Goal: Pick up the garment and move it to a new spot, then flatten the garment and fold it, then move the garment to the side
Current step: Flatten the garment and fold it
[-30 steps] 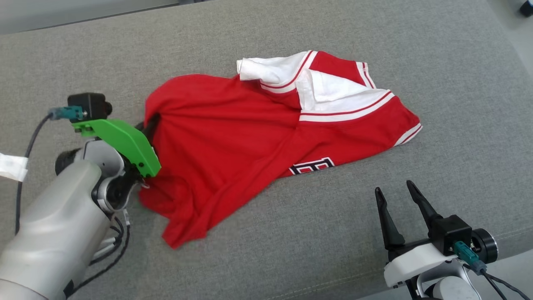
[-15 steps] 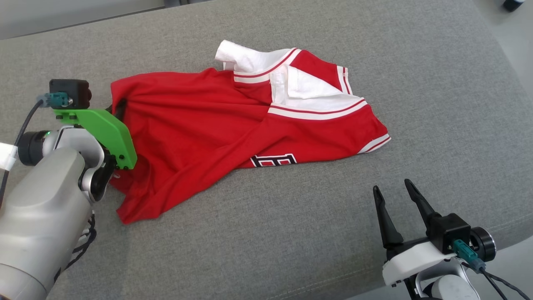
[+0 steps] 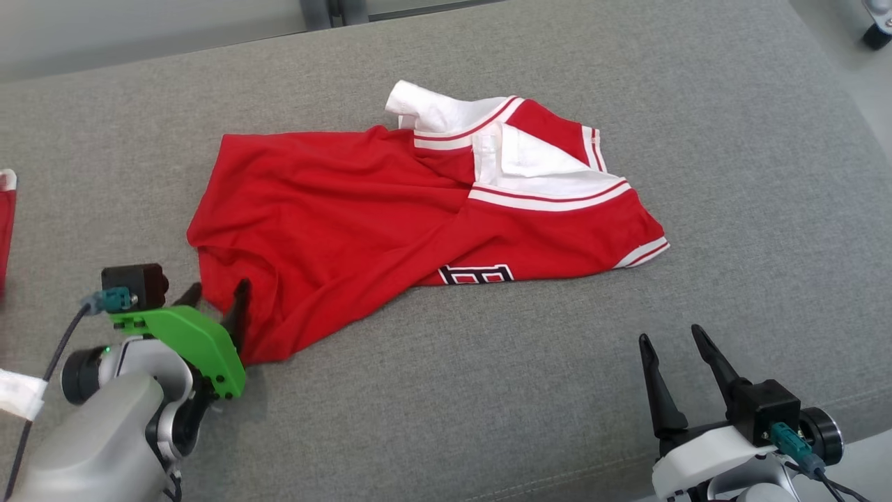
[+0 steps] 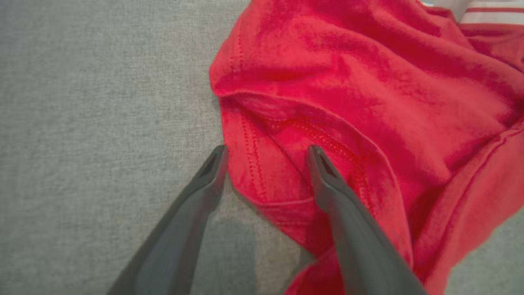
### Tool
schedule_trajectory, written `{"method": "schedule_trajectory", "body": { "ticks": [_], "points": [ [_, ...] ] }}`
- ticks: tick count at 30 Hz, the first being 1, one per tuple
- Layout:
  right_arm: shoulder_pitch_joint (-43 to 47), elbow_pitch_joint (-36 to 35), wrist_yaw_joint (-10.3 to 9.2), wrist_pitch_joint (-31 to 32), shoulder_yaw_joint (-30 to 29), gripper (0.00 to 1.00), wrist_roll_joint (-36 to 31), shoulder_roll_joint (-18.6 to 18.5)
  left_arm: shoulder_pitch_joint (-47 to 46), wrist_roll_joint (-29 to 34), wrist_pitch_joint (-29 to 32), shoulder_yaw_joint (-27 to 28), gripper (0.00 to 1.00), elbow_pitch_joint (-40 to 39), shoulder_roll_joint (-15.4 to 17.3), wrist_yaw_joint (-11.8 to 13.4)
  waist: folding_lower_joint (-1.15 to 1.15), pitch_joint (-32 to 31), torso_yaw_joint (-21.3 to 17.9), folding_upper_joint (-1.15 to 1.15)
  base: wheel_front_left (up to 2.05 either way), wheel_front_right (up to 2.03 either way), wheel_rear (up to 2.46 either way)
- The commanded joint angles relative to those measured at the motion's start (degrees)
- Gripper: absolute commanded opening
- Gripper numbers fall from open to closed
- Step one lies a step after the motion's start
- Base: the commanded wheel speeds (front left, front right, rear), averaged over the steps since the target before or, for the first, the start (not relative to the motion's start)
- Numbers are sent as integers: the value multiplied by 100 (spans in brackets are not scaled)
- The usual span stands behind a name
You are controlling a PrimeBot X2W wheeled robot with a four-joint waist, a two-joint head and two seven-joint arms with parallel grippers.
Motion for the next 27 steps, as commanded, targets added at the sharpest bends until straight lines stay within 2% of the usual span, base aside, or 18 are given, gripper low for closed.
{"method": "schedule_trajectory", "body": {
  "ticks": [1, 10, 15, 21, 22, 23, 24, 25, 26, 27],
  "points": [
    [5, -15, -6, -20, -2, 100, -19, -12, 211, -119, 37, 25, 100, -265, 86, 78, 0, -5, 101, 0, 0, 0, 0],
    [-18, 17, -6, -20, -25, 100, -128, -12, 1019, -393, 43, 87, 100, -1592, 461, 511, 0, -82, 193, 0, 0, 0, 0],
    [60, 33, -6, -21, -23, 100, -158, -12, 1324, -566, 154, 85, 100, -2177, 611, 551, 0, -148, 201, 0, 0, 0, 0],
    [60, 62, -6, -20, 10, 100, -171, -13, 1440, -617, 171, 83, 100, -2429, 647, 612, 0, -206, 179, 0, 0, 0, 0],
    [61, 60, -6, -21, 12, 100, -176, -13, 1445, -623, 183, 86, 95, -2449, 649, 633, 0, -211, 177, 0, 0, 0, 0],
    [62, 58, -6, -20, 15, 100, -184, -12, 1428, -609, 187, 83, 65, -2461, 655, 640, 0, -217, 176, 0, 0, 0, 0],
    [65, 58, -6, -20, 18, 100, -193, -12, 1404, -584, 169, 90, 43, -2466, 665, 658, 0, -223, 174, 0, 0, 0, 0],
    [68, 59, -6, -20, 20, 100, -198, -12, 1393, -579, 148, 109, 9, -2473, 668, 678, 0, -230, 171, 0, 0, 0, 0],
    [72, 59, -6, -20, 16, 100, -206, -13, 1396, -593, 132, 129, 0, -2486, 670, 686, 0, -238, 169, 0, 0, 0, 0],
    [78, 57, -6, -21, 10, 100, -213, -13, 1417, -614, 120, 142, 0, -2492, 685, 704, 0, -244, 169, 0, 0, 0, 0]
  ]
}}
